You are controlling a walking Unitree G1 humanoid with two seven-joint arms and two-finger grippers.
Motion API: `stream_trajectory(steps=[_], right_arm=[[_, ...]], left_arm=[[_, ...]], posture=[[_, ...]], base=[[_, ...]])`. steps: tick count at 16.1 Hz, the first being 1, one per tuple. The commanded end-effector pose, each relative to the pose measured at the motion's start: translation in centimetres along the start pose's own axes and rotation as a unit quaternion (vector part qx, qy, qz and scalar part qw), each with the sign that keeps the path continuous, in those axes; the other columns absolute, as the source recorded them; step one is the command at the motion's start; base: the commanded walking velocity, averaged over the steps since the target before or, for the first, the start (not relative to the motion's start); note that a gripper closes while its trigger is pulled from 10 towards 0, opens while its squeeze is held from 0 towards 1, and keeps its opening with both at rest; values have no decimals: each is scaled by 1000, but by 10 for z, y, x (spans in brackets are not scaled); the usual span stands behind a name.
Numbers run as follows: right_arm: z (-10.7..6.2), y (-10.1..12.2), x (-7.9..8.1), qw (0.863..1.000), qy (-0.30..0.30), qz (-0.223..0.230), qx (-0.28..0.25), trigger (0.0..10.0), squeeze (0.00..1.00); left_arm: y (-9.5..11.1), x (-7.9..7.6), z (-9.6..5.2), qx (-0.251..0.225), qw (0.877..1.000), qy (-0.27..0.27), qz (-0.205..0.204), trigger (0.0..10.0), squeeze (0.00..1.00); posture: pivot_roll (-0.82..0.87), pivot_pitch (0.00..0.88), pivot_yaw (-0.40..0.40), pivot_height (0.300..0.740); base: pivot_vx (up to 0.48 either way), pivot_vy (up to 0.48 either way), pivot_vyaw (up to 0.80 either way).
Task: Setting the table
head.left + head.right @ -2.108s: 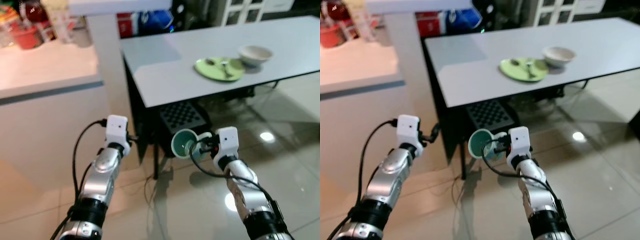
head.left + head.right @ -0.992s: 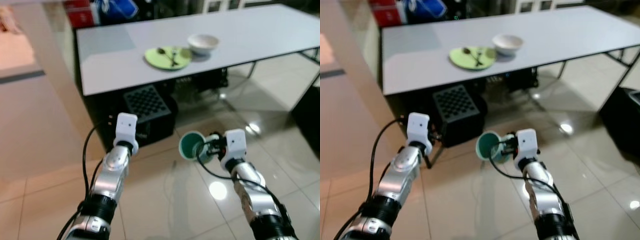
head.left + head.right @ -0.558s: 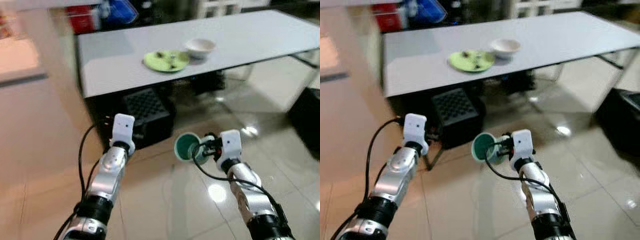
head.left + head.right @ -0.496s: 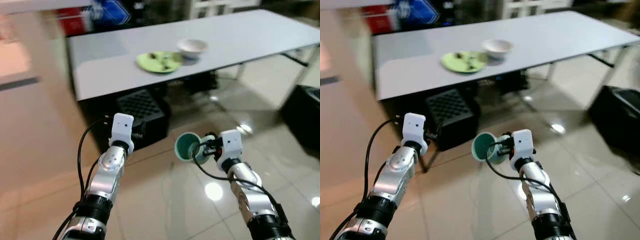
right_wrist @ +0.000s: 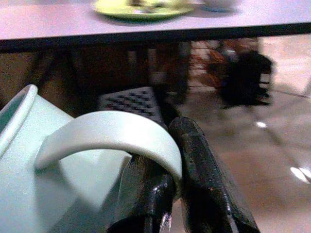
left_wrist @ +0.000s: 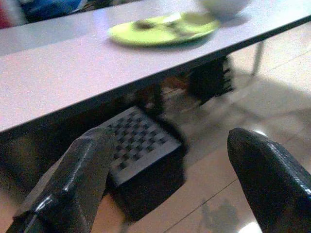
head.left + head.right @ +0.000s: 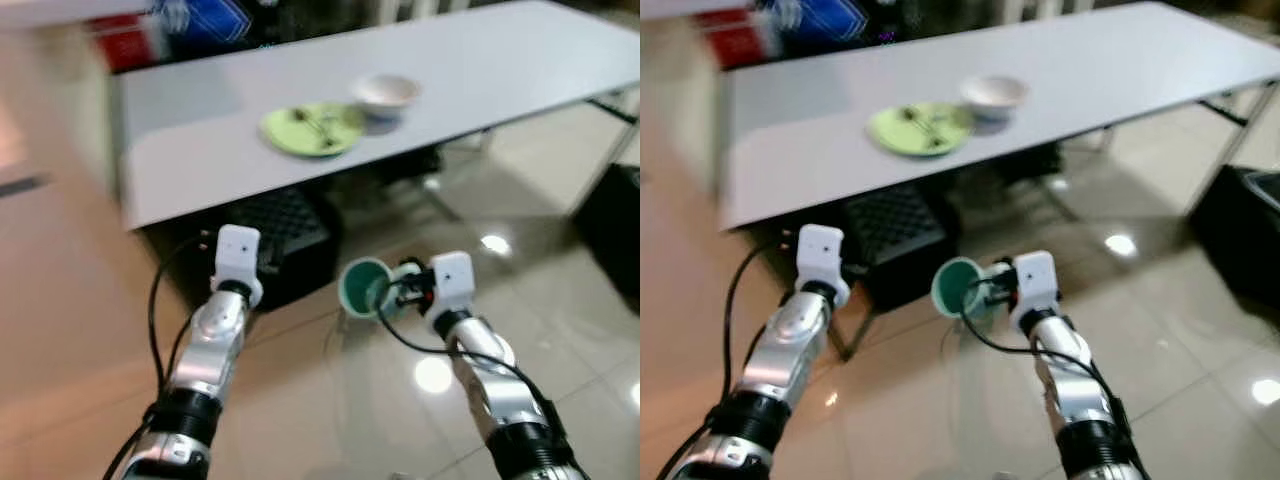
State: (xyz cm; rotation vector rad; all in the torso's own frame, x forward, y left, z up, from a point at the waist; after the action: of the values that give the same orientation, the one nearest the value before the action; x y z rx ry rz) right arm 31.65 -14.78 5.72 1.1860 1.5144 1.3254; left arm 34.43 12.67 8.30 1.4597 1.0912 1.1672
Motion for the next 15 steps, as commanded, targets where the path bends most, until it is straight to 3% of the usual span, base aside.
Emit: stream_trajectory(steps=[1,11,15], right_arm=[[-2,2,-7,1000,-11,2,-3,10000,0],[0,4,-7,1000,-3,-6,-3,10000,0],[10,30,21,996,58,-45,-43,10000,0]], left_arm=[[5,-7,2,-9,1000,-8,0,10000,0],[8,-15,0,-21,1000,-19,0,10000,0],[9,-15,0,-24,1000,-20,5,10000,0]], posture=[[-36,0,27,740],[-36,0,27,740],[-35,0,28,740]], base=[[480,0,0],[432,0,0],[0,0,0]])
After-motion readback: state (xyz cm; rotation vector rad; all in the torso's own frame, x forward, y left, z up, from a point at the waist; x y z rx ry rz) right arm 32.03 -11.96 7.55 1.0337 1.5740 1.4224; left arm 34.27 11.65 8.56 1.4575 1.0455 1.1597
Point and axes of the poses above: a point about 5 cm out from each wrist's last joint towards the gripper, its own z axis pointing out of the wrist towards the gripper, its own y axis along the axis of the wrist's last joint, x = y × z, the point moved 2 cm from there along z, pointing out of the wrist towards the gripper, and after that the axes turned 3 degrees about z, right-handed, at the moved point
